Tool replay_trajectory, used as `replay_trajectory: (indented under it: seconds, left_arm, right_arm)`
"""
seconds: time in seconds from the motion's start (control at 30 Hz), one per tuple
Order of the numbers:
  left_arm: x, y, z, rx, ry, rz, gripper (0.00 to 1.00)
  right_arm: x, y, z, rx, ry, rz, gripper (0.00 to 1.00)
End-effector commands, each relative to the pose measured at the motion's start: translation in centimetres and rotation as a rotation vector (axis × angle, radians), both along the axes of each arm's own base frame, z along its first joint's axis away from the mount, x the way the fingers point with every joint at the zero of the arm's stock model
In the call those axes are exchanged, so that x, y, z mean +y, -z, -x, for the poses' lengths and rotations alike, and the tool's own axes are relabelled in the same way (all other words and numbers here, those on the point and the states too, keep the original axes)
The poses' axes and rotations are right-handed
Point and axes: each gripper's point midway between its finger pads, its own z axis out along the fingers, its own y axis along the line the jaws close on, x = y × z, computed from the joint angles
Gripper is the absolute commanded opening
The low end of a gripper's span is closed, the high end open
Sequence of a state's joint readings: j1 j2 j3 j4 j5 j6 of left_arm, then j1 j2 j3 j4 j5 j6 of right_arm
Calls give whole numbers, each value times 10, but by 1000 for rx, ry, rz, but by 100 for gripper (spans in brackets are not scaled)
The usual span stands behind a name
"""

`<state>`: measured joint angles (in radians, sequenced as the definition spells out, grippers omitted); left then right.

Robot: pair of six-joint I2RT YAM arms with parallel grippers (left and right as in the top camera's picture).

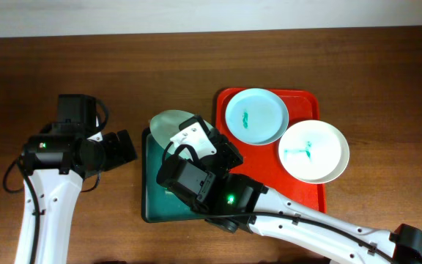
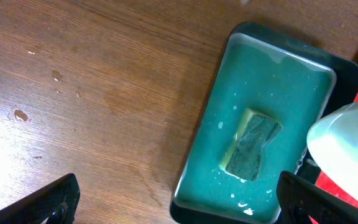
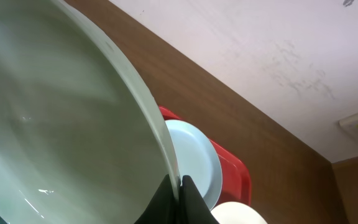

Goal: Clean dirty plates on tray and stack at the side
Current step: 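Lift the plate with the right gripper and dip it into the basin, then carry the rinsed plate right and set it on the table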

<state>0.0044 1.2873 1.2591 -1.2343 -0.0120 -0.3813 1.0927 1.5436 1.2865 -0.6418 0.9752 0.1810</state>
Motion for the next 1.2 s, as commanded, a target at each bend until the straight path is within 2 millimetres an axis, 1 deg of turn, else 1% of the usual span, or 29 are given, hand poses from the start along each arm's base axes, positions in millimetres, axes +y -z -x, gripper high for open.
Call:
replay_trajectory:
  seconds: [0.0,0.07,0.1,0.13,0.17,0.2,0.23,0.27,0.3,0.33,0.37,0.4,0.43,0.47,0.5,0.53,0.57,0.6,0.63,0.7,0.73,0.77,0.83,0.87,0.93,1.07,1.1,1.13,1.17]
  left_arm:
    - [3,-6,-3,-20,10,-16,99]
    - [3,-6,-3,-20,10,-16,100]
    - [3,-6,-3,-20,10,-16,99]
    - [3,-6,-3,-20,10,-16,100]
    - [3,-6,-3,-20,10,-16,99]
    - [3,-6,-3,-20,10,-16,99]
    - [3,-6,-3,-20,10,-16,99]
    - [3,-6,-3,-20,10,-16,99]
    - [3,-6,-3,-20,10,-16,99]
    - [3,-6,-3,-20,10,-16,99]
    - [3,-6,-3,-20,10,-16,99]
    - [3,-6,-3,-20,10,-16,99]
    - [3,-6,-3,-20,10,-16,99]
    - [3,-6,-3,-20,10,-16,99]
    - [3,-6,-3,-20,10,-16,99]
    - [3,-6,-3,-20,10,-16,99]
    - [3,-6,-3,-20,10,-16,100]
    - [3,-6,-3,-20,10,-16,99]
    - [3,-6,-3,-20,10,-16,99]
    - [3,-6,-3,-20,10,-16,99]
    - [3,-6,-3,-20,10,-16,100]
    - [3,-6,-3,-20,10,-16,99]
    - [3,-6,-3,-20,10,-16,99]
    - [3,-6,-3,-20,10,-16,99]
    - [3,-6,-3,-20,10,-16,99]
    - [3,-6,-3,-20,10,-16,99]
    - [3,-6,-3,-20,10,-16,99]
    - [3,-6,-3,-20,10,-16,99]
    - [3,-6,-3,-20,10,-16,99]
  right_arm:
    - [-1,-14,-2,-22,14,-43,4]
    - [-4,-12,-2,-19,46,-89,4]
    - [-10,-6,-3,0,106,-179,4]
    - [-14,16,0,106,193,-355,4]
    - [-6,47,6,322,242,-531,4]
    - [6,62,11,505,210,-628,4]
    - [8,65,10,675,190,-752,4]
    - [5,59,7,750,164,-821,4]
    - [-10,37,-5,819,69,-929,4]
    - [-45,21,-24,772,71,-977,4]
    - [-88,11,-39,708,167,-1028,4]
    - [-125,6,-47,658,255,-1064,4]
    - [-171,3,-51,603,374,-1103,4]
    - [-218,5,-50,559,500,-1131,4]
    - [-252,9,-46,535,595,-1148,4]
    - [-306,21,-34,502,764,-1172,4]
    - [-348,30,-22,476,900,-1209,4]
    - [-383,40,-12,443,1002,-1223,4]
    - [-415,51,-1,419,1107,-1249,4]
    - [-464,78,22,404,1294,-1264,4]
    - [-477,89,30,410,1356,-1250,4]
    - [-493,107,41,433,1441,-1218,4]
    - [-504,143,55,534,1543,-1154,4]
    - [-503,151,55,567,1543,-1143,4]
    - [-496,178,58,682,1542,-1129,4]
    - [-482,207,70,763,1556,-1128,4]
    - [-474,214,74,804,1529,-1122,9]
    - [-469,215,75,831,1499,-1110,37]
    - [-465,212,75,847,1478,-1122,49]
